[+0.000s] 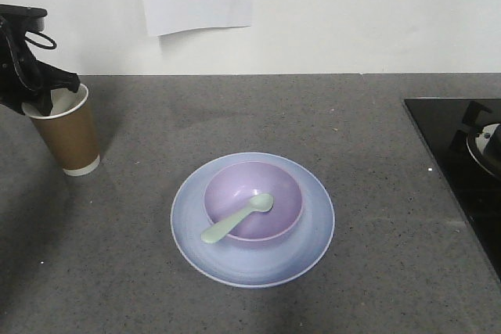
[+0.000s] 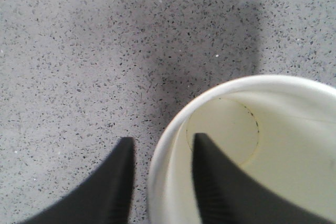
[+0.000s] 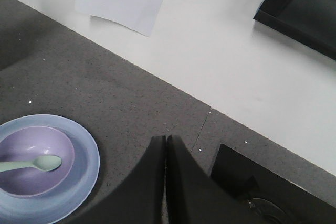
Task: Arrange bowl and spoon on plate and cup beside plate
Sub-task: 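Lower the left gripper onto the cup rim and close it, then lift the brown paper cup with the left gripper toward the plate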
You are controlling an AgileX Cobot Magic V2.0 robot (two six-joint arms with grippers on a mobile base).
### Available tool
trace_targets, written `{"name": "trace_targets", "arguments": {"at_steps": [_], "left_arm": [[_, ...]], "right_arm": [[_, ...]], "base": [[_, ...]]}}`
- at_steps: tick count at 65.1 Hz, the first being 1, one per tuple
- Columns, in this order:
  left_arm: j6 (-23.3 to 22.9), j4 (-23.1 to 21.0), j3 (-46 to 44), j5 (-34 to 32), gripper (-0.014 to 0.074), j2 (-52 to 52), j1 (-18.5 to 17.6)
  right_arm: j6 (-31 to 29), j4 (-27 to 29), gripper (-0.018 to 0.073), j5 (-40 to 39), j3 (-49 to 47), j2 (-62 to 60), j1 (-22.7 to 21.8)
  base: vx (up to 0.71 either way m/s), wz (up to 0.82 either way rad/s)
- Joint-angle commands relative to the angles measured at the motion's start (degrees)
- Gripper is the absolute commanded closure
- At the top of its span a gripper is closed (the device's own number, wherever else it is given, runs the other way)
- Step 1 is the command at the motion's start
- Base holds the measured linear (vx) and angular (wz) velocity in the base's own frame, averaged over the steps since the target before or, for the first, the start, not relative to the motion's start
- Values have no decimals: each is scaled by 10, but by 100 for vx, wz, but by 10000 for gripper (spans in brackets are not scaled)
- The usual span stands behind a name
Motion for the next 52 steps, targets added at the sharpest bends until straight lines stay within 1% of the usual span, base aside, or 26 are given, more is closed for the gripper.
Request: {"name": "trace_targets", "arguments": {"at_steps": [1, 7, 13, 14, 20, 24, 38, 42, 52], "left_arm": [[-1, -2, -14, -4, 501, -29, 0], [6, -2, -14, -4, 604, -29, 0], [16, -9, -14, -4, 604, -29, 0], [28, -39, -14, -4, 604, -38, 0], [32, -63, -15, -4, 604, -54, -1], [44, -83, -15, -4, 604, -70, -1], [71, -169, -15, -4, 603, -150, -3], [77, -179, -14, -4, 603, -169, -10], [85, -181, -5, -4, 603, -207, -39]], "right_arm": [[1, -2, 564, -37, -13, -2, -2], [1, -2, 564, -37, -13, -2, -2], [1, -2, 564, -37, -13, -2, -2], [1, -2, 564, -37, -13, -2, -2], [1, -2, 564, -36, -13, -2, -2], [1, -2, 564, -36, -13, -2, -2], [5, -1, 564, -35, -13, 6, -2], [10, -1, 564, -34, -13, 10, -2], [14, -1, 564, -32, -13, 22, -2]], "base": [[0, 0], [0, 0], [0, 0], [0, 0], [0, 0], [0, 0], [0, 0], [0, 0], [0, 0]]}}
